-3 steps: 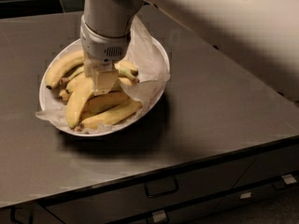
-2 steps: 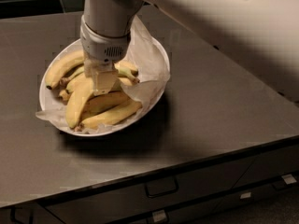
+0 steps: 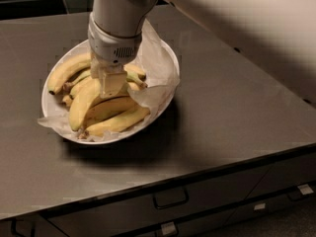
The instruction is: Pick banana from white bowl
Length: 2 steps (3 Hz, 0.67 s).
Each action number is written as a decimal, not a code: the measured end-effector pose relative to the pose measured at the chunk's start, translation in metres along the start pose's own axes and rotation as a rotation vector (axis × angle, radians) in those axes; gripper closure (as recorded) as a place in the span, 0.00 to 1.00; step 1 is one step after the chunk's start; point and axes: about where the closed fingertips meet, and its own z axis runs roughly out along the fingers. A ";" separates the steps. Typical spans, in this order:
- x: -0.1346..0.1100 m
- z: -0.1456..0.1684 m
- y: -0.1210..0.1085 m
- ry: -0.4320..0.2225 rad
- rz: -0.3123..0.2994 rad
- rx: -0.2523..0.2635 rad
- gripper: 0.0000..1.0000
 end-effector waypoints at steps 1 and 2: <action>0.009 -0.015 0.000 -0.012 0.014 0.038 1.00; 0.017 -0.036 0.000 -0.002 0.026 0.086 1.00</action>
Offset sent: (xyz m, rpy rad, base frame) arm 0.0054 -0.0476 0.0504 0.0654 -0.1073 -0.0834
